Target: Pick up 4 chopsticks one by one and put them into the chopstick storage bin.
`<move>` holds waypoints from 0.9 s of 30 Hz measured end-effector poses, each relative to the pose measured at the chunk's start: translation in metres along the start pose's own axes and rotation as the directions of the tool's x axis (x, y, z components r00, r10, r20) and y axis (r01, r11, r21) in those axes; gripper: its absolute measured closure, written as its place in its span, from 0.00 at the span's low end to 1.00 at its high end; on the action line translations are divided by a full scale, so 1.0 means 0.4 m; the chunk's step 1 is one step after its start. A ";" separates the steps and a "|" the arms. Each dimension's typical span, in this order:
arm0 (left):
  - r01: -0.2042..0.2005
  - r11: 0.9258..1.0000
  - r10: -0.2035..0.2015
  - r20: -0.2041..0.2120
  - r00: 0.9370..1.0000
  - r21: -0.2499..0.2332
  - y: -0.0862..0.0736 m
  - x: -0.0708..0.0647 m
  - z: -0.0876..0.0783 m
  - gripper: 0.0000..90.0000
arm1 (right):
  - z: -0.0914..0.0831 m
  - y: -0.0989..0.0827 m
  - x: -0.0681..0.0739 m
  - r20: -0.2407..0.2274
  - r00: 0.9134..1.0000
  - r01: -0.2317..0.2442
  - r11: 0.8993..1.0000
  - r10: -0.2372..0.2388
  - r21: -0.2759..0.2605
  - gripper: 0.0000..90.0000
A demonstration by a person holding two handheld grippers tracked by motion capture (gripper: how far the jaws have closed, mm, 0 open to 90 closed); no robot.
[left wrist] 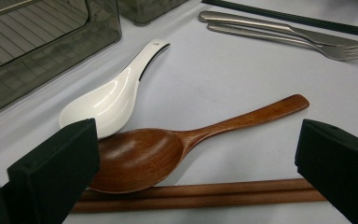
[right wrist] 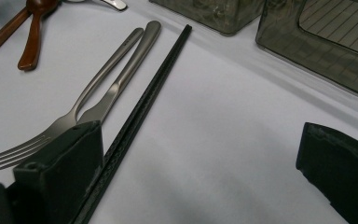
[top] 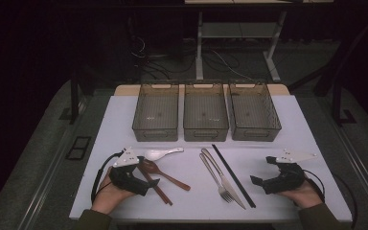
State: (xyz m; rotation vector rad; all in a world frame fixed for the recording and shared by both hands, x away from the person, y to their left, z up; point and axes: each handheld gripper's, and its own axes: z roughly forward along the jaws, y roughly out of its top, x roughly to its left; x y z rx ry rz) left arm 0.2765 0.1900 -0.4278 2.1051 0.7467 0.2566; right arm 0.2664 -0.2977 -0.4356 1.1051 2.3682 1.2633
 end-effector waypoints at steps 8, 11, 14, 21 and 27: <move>0.010 1.000 -0.010 -0.019 1.000 -0.001 0.001 0.007 -0.009 0.00 | 0.001 0.000 -0.005 0.002 1.000 -0.018 1.000 0.018 -0.003 0.01; 0.015 1.000 -0.015 -0.029 0.999 -0.002 0.000 0.011 -0.016 0.00 | 0.001 0.001 -0.005 0.003 1.000 -0.020 1.000 0.020 -0.001 0.01; 0.033 0.999 -0.033 -0.046 0.998 0.006 -0.005 0.021 -0.019 0.00 | 0.003 0.001 -0.004 0.004 1.000 -0.022 1.000 0.022 -0.002 0.01; 0.047 0.999 -0.047 -0.074 0.996 0.002 -0.009 0.045 -0.030 0.00 | 0.002 0.001 -0.007 0.006 1.000 -0.020 1.000 0.020 -0.002 0.01; 0.056 0.998 -0.054 -0.111 0.992 0.014 -0.016 0.066 -0.037 0.00 | 0.005 0.000 -0.007 0.003 1.000 -0.020 1.000 0.020 0.004 0.01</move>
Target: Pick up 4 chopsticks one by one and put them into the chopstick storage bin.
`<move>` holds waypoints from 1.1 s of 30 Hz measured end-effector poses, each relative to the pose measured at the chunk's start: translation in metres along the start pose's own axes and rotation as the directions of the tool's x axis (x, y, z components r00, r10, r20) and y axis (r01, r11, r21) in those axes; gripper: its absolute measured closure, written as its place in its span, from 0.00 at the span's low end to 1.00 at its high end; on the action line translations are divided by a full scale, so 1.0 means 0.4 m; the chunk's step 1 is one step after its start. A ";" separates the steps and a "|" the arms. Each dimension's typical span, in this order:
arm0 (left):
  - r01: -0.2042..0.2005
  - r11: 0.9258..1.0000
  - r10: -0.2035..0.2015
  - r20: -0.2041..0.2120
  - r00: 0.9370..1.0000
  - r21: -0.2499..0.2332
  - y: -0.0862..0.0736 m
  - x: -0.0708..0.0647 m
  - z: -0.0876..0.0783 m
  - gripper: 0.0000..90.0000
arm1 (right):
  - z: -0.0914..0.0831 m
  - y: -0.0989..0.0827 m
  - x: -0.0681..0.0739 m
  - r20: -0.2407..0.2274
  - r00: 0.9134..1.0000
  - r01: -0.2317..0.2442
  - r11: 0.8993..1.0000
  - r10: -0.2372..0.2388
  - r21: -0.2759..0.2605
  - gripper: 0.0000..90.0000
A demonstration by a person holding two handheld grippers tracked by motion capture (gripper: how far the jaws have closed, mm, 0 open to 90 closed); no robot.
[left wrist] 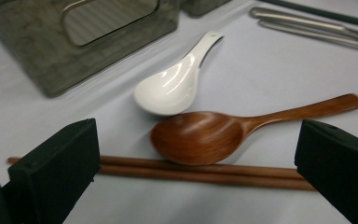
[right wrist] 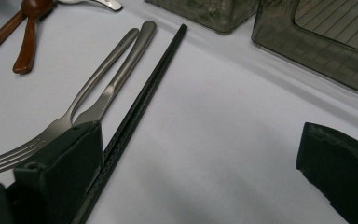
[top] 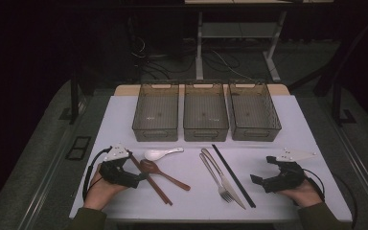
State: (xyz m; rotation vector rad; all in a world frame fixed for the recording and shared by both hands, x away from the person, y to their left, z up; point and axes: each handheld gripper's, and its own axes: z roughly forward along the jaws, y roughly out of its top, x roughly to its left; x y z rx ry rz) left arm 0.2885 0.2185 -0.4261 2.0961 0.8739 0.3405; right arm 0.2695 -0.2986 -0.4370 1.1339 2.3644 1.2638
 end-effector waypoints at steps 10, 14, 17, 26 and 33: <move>0.040 0.999 -0.040 -0.044 0.998 -0.008 -0.010 0.035 -0.015 0.00 | 0.002 0.000 0.001 -0.011 1.000 -0.002 1.000 0.002 -0.007 0.01; 0.056 0.998 -0.057 -0.067 0.996 -0.014 -0.014 0.055 -0.023 0.00 | 0.008 -0.001 0.004 0.026 1.000 0.002 1.000 -0.002 -0.013 0.01; 0.069 0.998 -0.070 -0.087 0.994 -0.013 -0.018 0.067 -0.026 0.00 | 0.008 -0.001 0.003 0.033 0.999 -0.004 1.000 0.004 -0.015 0.01; 0.106 0.994 -0.103 -0.151 0.983 0.014 -0.022 0.095 -0.017 0.04 | 0.015 -0.003 0.006 0.053 0.998 0.016 1.000 -0.016 0.013 0.01; 0.148 0.988 -0.138 -0.210 0.968 0.032 -0.010 0.117 0.001 0.22 | 0.020 -0.004 0.007 0.054 0.998 0.021 0.999 -0.023 0.027 0.01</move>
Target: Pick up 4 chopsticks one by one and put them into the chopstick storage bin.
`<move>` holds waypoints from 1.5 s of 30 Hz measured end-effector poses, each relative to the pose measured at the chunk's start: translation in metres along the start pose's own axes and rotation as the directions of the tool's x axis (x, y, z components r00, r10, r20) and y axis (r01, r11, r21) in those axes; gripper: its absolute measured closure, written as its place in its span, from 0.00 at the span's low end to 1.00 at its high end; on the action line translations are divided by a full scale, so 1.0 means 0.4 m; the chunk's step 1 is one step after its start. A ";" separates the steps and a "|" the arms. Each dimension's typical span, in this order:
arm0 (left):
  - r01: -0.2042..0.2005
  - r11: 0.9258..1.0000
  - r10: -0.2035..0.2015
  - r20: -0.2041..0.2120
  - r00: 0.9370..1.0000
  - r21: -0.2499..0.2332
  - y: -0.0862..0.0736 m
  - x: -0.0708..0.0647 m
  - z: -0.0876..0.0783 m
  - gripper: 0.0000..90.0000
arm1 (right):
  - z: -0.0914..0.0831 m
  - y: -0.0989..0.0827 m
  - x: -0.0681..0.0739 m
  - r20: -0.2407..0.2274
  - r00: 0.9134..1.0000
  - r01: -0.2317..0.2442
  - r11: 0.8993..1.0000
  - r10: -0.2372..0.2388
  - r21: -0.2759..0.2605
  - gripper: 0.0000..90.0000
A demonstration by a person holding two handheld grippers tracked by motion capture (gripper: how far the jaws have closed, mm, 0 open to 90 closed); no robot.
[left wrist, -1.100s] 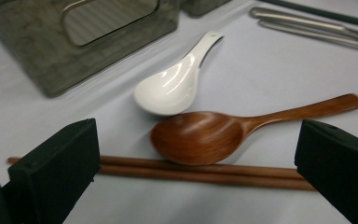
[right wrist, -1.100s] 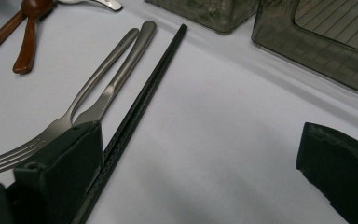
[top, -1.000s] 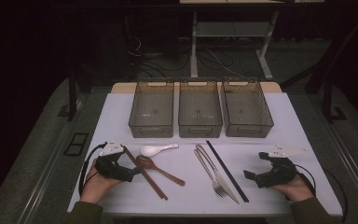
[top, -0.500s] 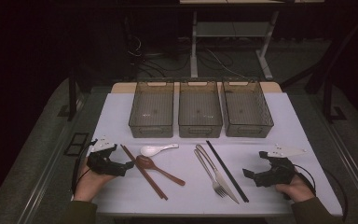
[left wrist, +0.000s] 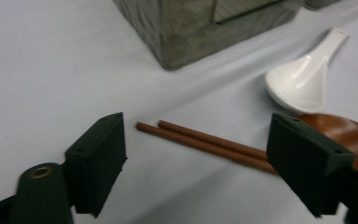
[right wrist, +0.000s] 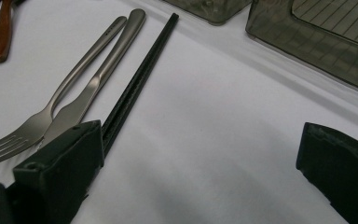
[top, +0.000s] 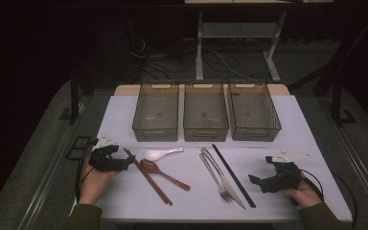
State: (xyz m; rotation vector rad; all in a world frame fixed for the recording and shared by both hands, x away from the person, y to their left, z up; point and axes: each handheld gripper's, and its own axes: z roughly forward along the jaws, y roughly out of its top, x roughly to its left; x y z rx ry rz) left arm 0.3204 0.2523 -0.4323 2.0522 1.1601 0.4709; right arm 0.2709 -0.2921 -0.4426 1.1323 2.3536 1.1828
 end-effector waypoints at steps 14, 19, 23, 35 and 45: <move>0.043 0.998 -0.040 -0.053 0.998 0.054 0.049 -0.004 0.042 0.47 | 0.005 -0.002 0.000 0.009 1.000 -0.001 1.000 0.001 0.018 0.01; 0.048 0.994 -0.044 -0.052 0.998 0.094 0.044 -0.007 0.045 0.50 | 0.002 -0.002 -0.002 0.009 1.000 0.001 1.000 -0.001 0.014 0.01; 0.044 0.992 -0.038 -0.053 0.998 0.122 0.042 -0.011 0.052 0.51 | 0.002 -0.002 -0.001 0.010 1.000 0.001 1.000 -0.001 0.015 0.01; 0.039 0.987 -0.031 -0.059 0.998 0.155 0.040 -0.017 0.060 0.53 | 0.001 -0.002 -0.002 0.011 1.000 -0.001 1.000 0.001 0.016 0.01; 0.030 0.989 -0.021 -0.063 0.998 0.147 0.040 -0.014 0.059 0.60 | 0.001 -0.002 -0.003 0.011 1.000 -0.001 1.000 0.001 0.017 0.01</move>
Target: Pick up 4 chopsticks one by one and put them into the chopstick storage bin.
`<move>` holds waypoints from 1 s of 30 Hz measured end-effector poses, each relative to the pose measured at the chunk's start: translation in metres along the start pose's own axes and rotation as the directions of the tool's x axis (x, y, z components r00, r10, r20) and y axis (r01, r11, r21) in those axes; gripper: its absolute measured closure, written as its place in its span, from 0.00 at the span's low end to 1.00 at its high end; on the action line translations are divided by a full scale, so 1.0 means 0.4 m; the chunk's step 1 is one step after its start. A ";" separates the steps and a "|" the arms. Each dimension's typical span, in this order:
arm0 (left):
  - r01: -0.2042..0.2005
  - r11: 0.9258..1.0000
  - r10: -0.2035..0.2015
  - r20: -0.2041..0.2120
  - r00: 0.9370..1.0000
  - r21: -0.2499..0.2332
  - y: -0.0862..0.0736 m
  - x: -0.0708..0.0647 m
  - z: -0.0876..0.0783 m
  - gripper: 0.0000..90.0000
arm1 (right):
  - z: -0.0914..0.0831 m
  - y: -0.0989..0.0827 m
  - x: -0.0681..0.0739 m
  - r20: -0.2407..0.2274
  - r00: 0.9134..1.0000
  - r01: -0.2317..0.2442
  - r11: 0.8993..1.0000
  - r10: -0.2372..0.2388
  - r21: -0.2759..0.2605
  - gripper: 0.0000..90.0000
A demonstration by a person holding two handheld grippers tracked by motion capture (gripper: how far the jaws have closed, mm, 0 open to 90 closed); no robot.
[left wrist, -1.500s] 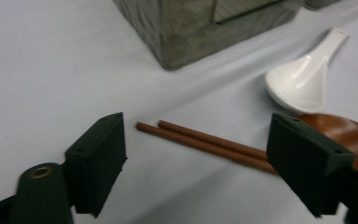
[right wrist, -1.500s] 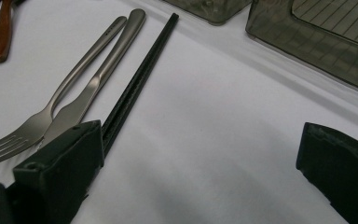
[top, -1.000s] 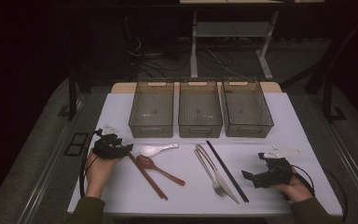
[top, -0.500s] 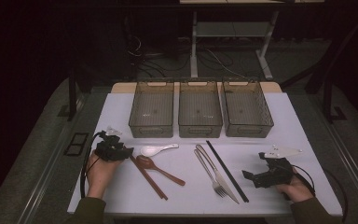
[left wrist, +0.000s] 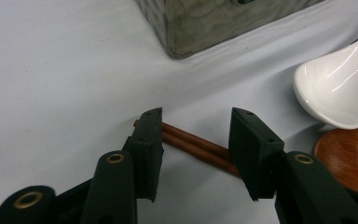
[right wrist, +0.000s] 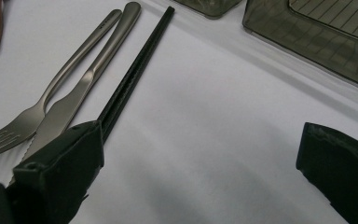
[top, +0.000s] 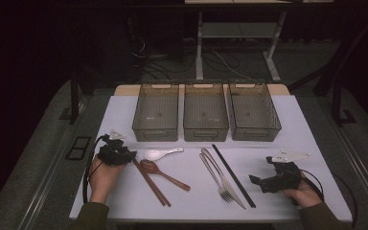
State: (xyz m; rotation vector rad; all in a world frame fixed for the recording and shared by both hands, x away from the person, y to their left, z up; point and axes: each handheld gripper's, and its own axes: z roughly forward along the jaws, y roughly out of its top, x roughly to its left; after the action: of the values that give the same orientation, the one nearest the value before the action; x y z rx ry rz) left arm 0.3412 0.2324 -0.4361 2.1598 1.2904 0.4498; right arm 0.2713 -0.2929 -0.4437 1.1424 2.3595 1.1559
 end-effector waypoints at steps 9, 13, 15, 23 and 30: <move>-0.012 1.000 0.012 -0.003 1.000 -0.010 0.000 0.002 0.001 0.69 | 0.001 0.000 0.000 -0.001 1.000 0.003 1.000 -0.003 0.003 0.01; -0.015 1.000 0.015 -0.001 1.000 -0.012 0.000 0.006 0.001 0.72 | 0.001 0.000 0.000 -0.001 1.000 0.002 1.000 -0.002 0.003 0.01; -0.017 1.000 0.017 -0.001 1.000 -0.013 0.000 0.007 0.001 0.73 | 0.000 0.000 0.000 -0.001 1.000 0.002 1.000 -0.002 0.003 0.01; -0.025 0.999 0.025 -0.004 1.000 -0.020 0.000 0.007 0.003 0.77 | 0.001 0.000 0.000 -0.001 1.000 0.003 1.000 -0.003 0.004 0.01; -0.010 0.999 0.010 0.002 1.000 -0.042 0.000 0.015 -0.002 0.75 | 0.001 0.000 0.000 -0.002 1.000 0.003 1.000 -0.003 0.004 0.01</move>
State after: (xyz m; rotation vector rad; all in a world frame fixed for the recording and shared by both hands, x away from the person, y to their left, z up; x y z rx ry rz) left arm 0.3435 0.2379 -0.4355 2.1325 1.2588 0.4736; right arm 0.2715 -0.2929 -0.4439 1.1389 2.3649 1.1522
